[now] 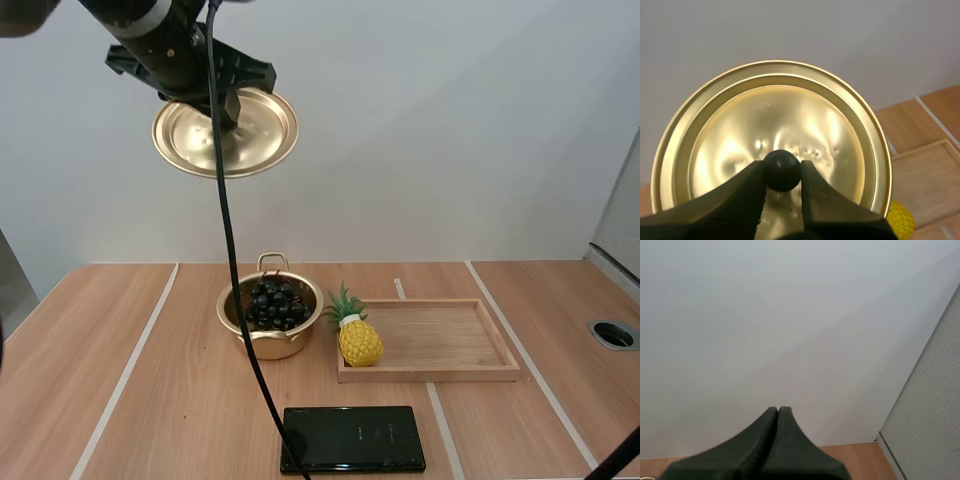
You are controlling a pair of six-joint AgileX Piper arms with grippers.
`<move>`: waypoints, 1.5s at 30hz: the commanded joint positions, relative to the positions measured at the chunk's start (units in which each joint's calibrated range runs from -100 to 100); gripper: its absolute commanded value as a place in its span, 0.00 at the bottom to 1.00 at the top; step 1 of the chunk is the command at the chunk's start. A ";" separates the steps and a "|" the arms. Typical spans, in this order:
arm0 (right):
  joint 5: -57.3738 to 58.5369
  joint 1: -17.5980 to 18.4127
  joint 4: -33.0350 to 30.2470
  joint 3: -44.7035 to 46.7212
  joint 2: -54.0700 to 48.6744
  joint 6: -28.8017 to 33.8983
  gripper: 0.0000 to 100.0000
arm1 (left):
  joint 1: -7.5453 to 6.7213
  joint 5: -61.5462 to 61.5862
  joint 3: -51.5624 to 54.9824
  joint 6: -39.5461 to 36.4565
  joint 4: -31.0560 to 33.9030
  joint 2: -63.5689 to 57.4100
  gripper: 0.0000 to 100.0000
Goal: Open the pot, put the grape inside, and close it
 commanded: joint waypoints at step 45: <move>0.00 -0.22 -0.10 -0.21 -0.76 0.14 0.00 | -0.16 -22.17 22.06 8.86 -10.50 22.53 0.00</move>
